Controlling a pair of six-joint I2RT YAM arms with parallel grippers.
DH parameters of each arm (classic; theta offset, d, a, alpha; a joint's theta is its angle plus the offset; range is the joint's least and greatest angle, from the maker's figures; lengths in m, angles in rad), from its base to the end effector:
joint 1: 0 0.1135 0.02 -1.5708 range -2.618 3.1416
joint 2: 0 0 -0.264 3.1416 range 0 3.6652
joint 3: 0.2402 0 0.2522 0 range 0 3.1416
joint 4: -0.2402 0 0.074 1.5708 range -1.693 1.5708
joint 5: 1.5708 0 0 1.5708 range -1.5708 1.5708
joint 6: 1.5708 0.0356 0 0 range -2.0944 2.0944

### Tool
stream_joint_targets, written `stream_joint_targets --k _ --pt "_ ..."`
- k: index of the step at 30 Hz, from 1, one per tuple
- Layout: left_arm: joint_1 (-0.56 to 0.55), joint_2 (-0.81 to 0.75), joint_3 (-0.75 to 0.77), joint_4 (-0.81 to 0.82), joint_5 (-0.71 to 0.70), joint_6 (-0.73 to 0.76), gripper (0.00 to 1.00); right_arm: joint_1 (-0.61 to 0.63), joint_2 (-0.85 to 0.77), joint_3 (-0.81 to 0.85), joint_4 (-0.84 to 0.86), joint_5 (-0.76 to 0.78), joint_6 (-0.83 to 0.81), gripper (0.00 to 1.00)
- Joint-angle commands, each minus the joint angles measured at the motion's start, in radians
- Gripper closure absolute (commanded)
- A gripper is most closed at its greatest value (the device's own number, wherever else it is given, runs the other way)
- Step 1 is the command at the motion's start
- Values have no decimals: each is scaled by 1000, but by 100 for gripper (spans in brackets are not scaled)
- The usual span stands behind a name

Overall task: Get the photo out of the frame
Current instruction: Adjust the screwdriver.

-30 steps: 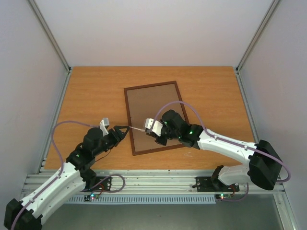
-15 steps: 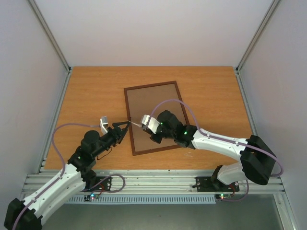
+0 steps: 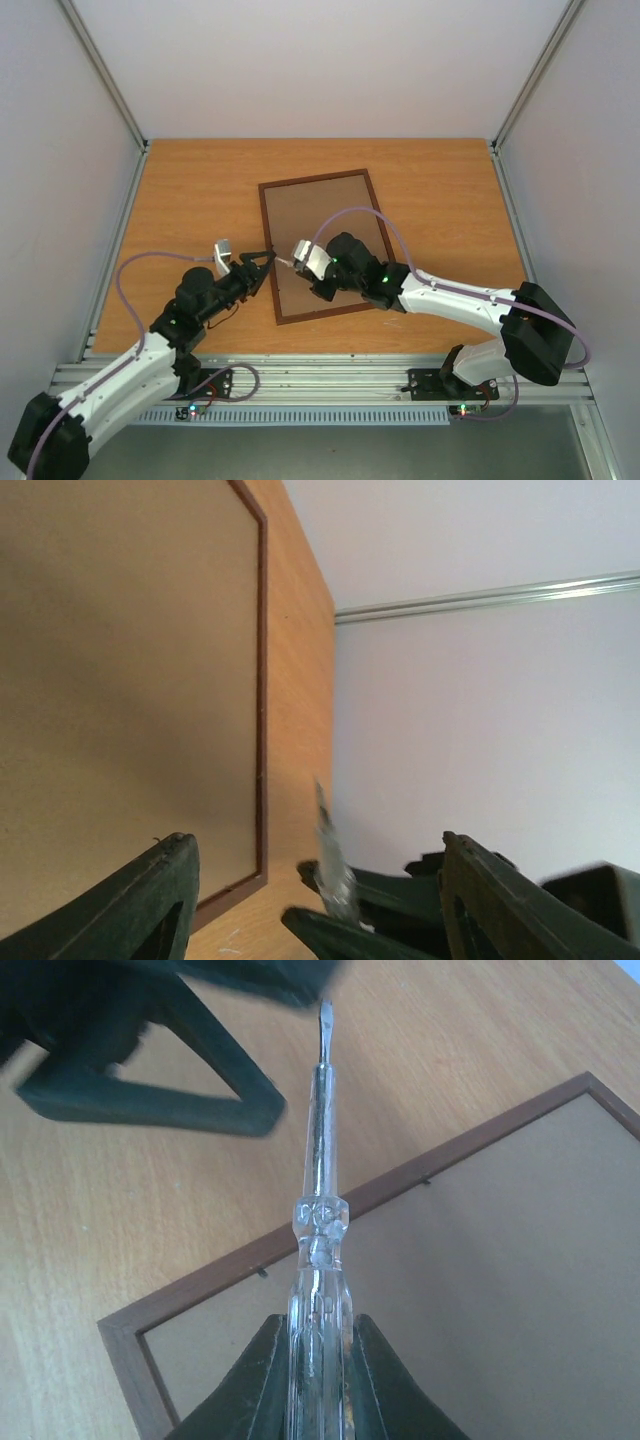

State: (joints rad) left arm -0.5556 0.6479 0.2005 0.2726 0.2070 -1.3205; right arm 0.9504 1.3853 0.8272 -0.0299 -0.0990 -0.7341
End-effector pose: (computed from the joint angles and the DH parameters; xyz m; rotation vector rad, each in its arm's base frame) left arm 0.1350 -0.0924 0.2020 -0.5872 1.9288 -1.4821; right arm 0.1727 0.2477 0.2334 -1.6527 1.3979 0.2316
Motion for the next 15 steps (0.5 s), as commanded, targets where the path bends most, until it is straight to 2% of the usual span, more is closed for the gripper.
stream_joint_targets --k 1,8,11,13,15 --pt "-3 133 29 231 49 -6 36 21 -7 19 45 -24 8 99" --pt "-6 261 30 392 78 -53 60 28 -7 5 87 -41 -5 99" --pt "-6 261 33 399 77 -52 74 28 -17 -9 100 -54 -3 99" --pt "-6 250 30 396 76 -46 89 28 -31 -23 116 -62 2 99" --pt "-6 235 26 394 76 -38 99 28 -46 -32 117 -71 11 99"
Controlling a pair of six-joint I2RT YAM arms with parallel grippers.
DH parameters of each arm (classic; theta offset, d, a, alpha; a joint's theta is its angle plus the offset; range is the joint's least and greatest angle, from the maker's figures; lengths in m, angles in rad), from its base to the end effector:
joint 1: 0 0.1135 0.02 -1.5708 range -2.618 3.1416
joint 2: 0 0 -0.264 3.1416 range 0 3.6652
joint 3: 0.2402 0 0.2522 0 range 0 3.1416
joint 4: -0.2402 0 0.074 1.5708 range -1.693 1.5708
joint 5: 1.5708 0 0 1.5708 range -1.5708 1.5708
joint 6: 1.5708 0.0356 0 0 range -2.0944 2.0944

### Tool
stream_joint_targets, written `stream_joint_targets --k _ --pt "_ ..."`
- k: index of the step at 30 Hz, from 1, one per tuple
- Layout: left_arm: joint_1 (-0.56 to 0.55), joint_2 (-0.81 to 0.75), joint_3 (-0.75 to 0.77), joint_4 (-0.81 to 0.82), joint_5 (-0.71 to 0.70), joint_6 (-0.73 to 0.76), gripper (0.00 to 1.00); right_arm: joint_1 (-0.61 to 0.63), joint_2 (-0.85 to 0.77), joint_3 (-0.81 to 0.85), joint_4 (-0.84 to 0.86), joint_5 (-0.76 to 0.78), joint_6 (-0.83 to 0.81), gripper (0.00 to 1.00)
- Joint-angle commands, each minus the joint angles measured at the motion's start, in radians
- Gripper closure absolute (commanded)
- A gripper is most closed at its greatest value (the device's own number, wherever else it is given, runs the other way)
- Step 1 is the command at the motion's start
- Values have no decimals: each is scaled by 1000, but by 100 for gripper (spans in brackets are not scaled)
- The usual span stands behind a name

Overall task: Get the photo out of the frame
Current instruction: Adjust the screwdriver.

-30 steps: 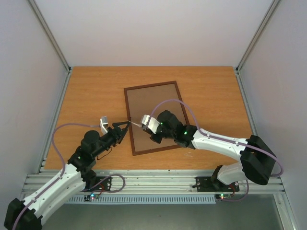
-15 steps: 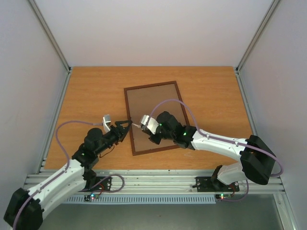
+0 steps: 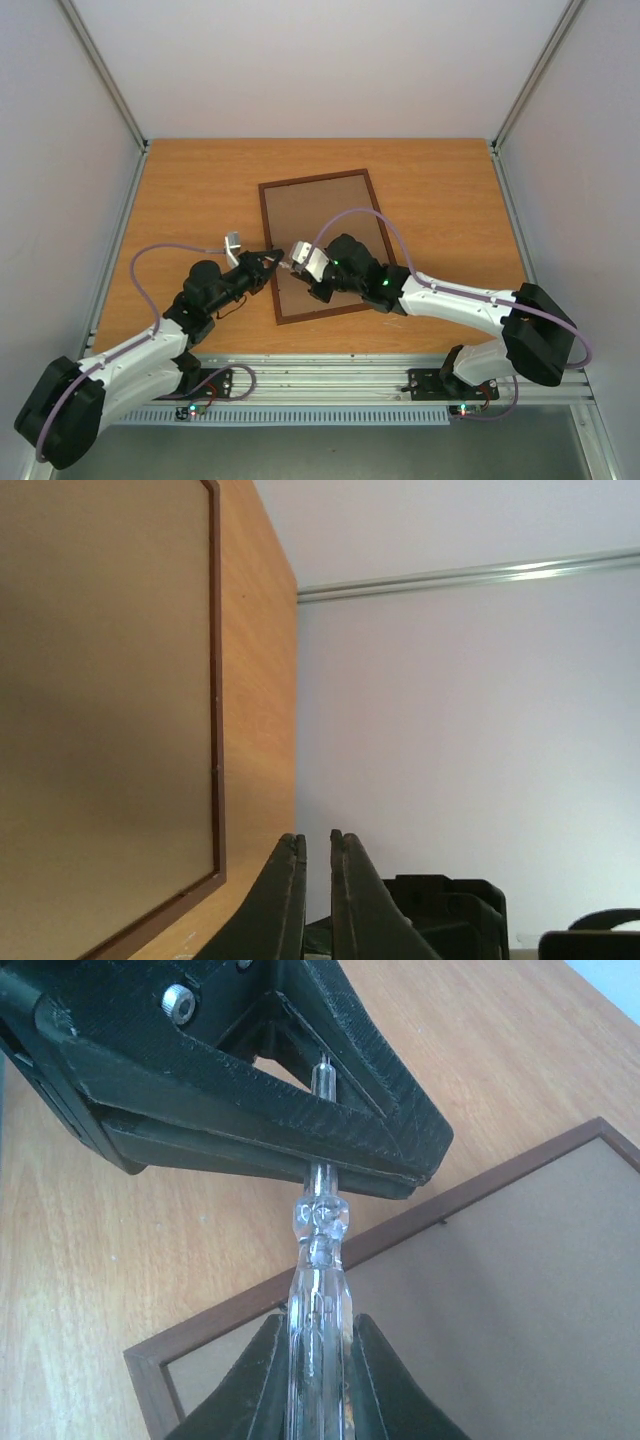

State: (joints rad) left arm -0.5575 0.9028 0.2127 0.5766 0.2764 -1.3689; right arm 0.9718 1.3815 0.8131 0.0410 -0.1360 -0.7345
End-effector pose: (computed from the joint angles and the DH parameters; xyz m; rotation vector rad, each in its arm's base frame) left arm 0.1570 -0.1094 0.1988 -0.5526 1.9059 -1.5994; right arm 0.1671 0.2534 0.2365 -1.6392 1.3216 0.2854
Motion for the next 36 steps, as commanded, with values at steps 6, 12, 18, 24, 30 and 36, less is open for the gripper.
stream_joint_targets --k 6,12,18,24,30,36 --pt "-4 -57 -10 106 6 29 100 -6 -66 -8 24 -113 44 83" --pt "-4 -93 -33 134 12 41 100 -16 -62 8 19 -160 63 78" --pt "-3 -127 -55 160 21 48 99 -32 -50 6 59 -224 98 77" --pt "-4 -179 -74 136 8 50 100 -48 -50 9 95 -293 130 77" --pt "-4 -202 -73 122 15 51 99 -55 -49 7 116 -302 151 77" --pt "-4 -200 -77 125 17 49 100 -57 -55 -4 149 -295 178 77"
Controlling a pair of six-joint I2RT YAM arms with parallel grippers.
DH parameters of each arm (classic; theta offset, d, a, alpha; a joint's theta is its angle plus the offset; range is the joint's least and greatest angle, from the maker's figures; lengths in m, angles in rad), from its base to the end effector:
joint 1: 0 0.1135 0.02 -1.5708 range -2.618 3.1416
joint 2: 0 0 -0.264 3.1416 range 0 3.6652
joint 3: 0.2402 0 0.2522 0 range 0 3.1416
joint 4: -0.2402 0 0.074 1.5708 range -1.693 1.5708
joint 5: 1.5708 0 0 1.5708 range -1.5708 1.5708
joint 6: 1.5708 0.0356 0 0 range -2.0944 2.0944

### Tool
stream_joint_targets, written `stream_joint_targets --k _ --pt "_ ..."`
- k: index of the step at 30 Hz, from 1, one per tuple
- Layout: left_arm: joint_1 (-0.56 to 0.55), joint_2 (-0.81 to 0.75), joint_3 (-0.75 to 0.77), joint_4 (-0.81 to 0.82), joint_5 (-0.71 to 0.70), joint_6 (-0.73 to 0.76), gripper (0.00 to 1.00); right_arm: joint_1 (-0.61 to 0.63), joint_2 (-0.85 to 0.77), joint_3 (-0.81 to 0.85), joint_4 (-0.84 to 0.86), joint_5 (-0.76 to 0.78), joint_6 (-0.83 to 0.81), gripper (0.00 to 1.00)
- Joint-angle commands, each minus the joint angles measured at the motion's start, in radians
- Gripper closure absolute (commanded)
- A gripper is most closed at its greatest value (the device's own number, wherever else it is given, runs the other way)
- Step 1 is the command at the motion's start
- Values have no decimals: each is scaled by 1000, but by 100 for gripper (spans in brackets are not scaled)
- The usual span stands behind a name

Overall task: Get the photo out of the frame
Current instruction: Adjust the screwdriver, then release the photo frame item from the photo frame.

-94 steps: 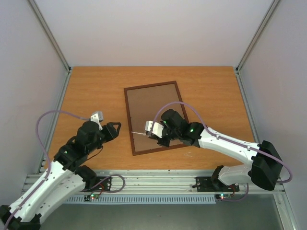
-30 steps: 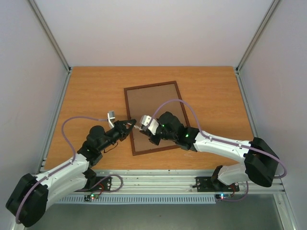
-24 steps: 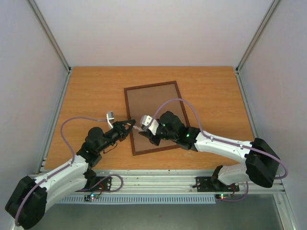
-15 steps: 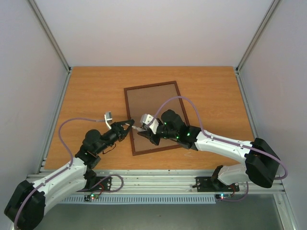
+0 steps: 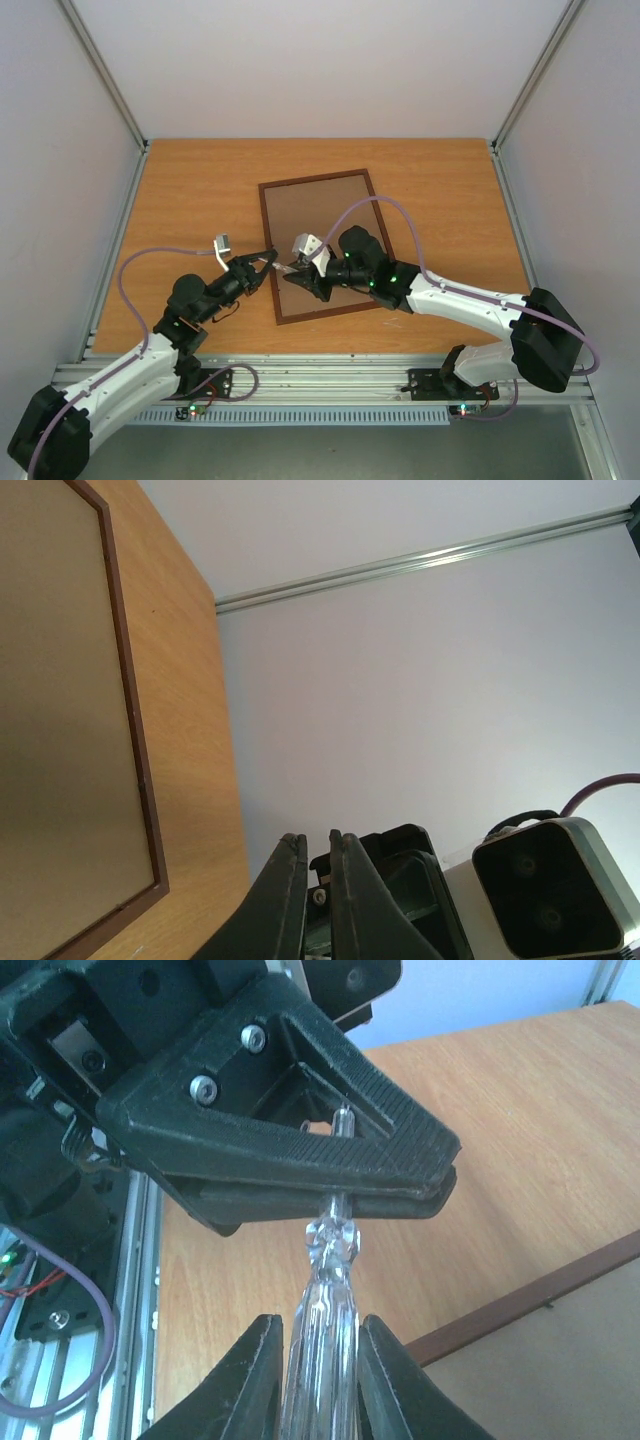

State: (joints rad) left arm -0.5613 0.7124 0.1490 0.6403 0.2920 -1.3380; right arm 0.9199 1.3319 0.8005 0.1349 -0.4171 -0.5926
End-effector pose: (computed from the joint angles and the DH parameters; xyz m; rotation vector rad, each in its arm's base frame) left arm 0.1360 -0.0976 0.2143 -0.4049 1.7227 -1.6846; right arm 0.1687 0.2453 0.2564 -1.5489 1.2389 0.6230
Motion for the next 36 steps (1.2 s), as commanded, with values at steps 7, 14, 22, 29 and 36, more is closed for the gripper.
stream_joint_targets --k 7,14,22,29,36 --pt "0 -16 -15 66 3 10 100 -9 -1 6 59 4 46 81" --pt "1 -22 -16 42 -5 11 100 -21 -14 3 16 12 17 98" --pt "3 -41 47 -237 -31 103 80 -76 -49 23 -179 -4 -96 99" --pt "47 -59 181 -647 -79 270 65 -147 -27 53 -379 -52 -256 99" --pt "110 27 297 -901 -93 419 59 -167 50 106 -507 -67 -393 99"
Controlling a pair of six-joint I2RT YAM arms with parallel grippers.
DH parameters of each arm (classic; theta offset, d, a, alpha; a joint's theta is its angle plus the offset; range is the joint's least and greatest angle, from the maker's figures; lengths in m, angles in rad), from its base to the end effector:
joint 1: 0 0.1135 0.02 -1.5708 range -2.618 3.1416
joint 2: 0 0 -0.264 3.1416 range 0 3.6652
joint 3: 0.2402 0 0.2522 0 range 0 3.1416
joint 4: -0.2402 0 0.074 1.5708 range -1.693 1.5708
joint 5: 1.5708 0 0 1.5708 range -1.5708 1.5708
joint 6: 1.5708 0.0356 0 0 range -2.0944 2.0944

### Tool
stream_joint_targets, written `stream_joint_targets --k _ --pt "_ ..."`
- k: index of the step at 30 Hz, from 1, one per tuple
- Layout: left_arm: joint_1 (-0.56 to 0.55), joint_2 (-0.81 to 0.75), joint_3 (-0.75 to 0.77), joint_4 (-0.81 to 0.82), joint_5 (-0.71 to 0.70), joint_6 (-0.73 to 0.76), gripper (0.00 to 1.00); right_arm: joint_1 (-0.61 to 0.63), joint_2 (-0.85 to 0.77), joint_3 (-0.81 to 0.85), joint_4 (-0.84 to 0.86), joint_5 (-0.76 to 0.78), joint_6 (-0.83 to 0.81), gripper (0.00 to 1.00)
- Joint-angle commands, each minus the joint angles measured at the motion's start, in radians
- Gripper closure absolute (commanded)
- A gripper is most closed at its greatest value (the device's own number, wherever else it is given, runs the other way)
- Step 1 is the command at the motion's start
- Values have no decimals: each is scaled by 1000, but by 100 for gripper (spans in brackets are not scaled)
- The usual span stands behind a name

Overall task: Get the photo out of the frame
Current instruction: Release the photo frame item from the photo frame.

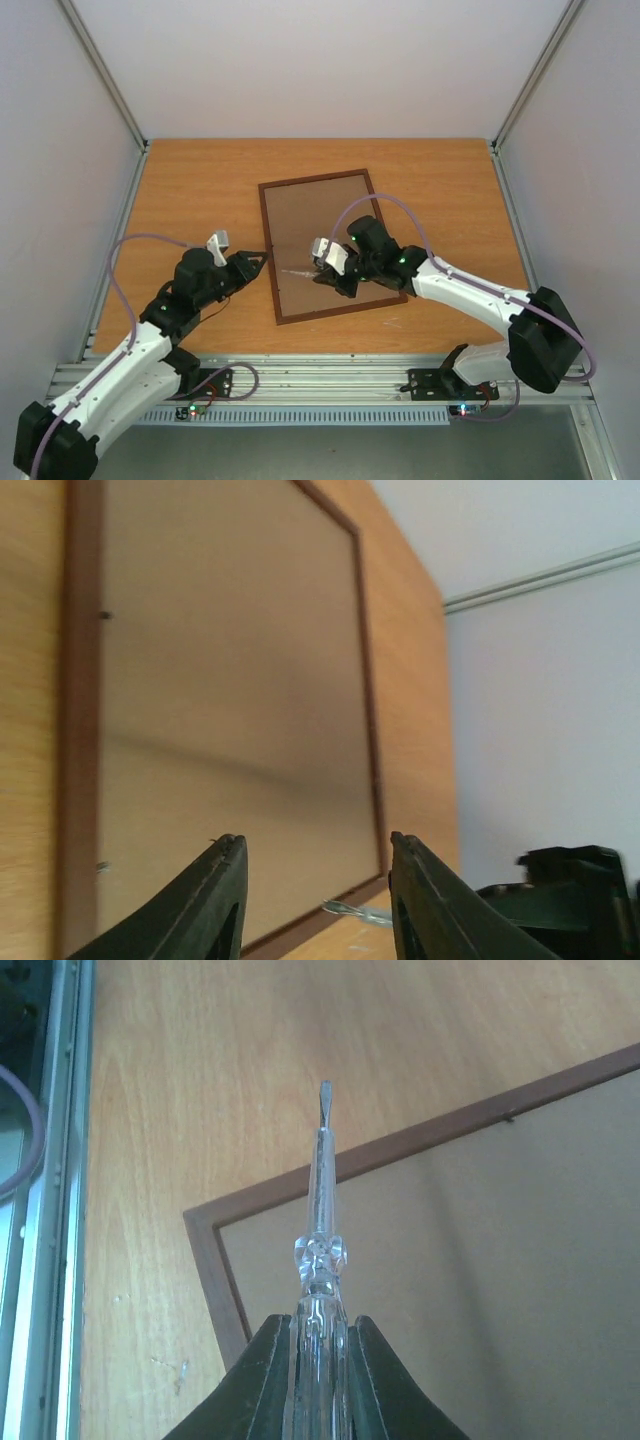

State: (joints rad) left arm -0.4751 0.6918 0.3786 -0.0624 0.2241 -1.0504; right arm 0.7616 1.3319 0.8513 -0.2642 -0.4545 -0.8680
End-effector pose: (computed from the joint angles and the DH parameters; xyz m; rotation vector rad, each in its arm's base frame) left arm 0.1470 -0.0845 0.2236 -0.4495 2.0965 -1.1792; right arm 0.1922 0.2048 0.2381 -1.7982 1.3813 0.4684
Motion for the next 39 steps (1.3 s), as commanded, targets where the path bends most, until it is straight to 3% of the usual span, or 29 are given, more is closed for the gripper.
stream_joint_targets --k 1,6,13,27,39 --pt "29 69 82 -227 -27 152 59 -9 63 63 -115 -21 -134 99" --pt "41 178 116 -287 -30 218 55 -9 110 71 -126 -10 -197 99" --pt "41 366 149 -244 37 269 52 -8 210 118 -184 -13 -241 99" --pt "41 692 291 -206 16 352 50 -7 379 183 -163 53 -280 99" --pt "41 799 324 -221 28 394 67 7 406 151 -58 91 -291 99"
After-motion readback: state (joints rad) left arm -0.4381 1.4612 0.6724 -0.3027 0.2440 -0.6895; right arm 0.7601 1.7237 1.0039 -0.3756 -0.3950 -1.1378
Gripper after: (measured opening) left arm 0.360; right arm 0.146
